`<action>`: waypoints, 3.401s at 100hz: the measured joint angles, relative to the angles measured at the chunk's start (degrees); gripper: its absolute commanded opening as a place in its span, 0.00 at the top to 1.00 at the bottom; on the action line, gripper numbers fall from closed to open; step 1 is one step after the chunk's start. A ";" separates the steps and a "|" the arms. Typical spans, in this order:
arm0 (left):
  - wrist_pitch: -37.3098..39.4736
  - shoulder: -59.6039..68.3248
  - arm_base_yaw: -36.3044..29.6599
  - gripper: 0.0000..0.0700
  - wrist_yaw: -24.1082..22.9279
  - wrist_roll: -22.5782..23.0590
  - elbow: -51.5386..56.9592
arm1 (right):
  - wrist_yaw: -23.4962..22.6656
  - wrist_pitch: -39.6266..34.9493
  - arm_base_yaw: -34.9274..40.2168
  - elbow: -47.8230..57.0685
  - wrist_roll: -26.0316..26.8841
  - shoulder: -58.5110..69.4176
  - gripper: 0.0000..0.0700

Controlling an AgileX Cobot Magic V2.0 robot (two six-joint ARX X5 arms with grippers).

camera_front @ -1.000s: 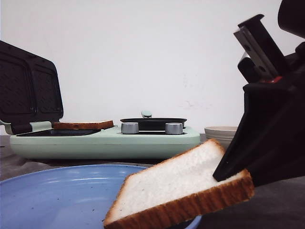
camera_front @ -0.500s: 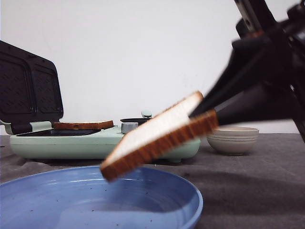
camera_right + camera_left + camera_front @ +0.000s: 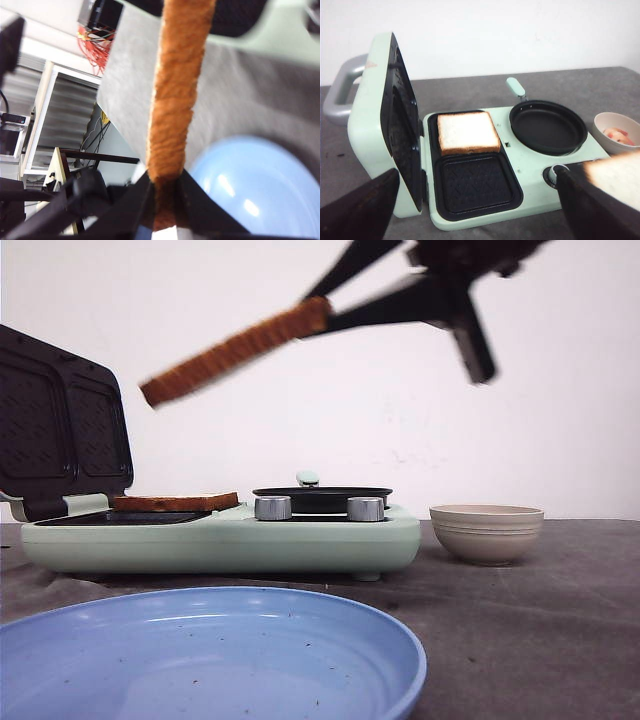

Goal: Make breakfast with bread and shrimp
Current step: 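Lift the bread with the right gripper and carry it over the grill, then lay the bread on the empty grill plate and open the right gripper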

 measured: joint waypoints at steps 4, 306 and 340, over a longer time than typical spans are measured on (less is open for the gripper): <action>0.07 -0.13 0.09 0.21 -0.11 0.00 0.00 | -0.09 -0.17 0.00 2.36 -0.52 2.01 1.00; 0.11 -1.84 0.11 0.21 -1.33 -0.20 0.00 | 16.20 3.58 7.67 34.14 3.34 43.15 0.37; 0.11 -1.84 0.11 0.21 -1.33 -0.17 0.00 | 16.37 1.77 7.50 34.88 0.96 43.15 0.30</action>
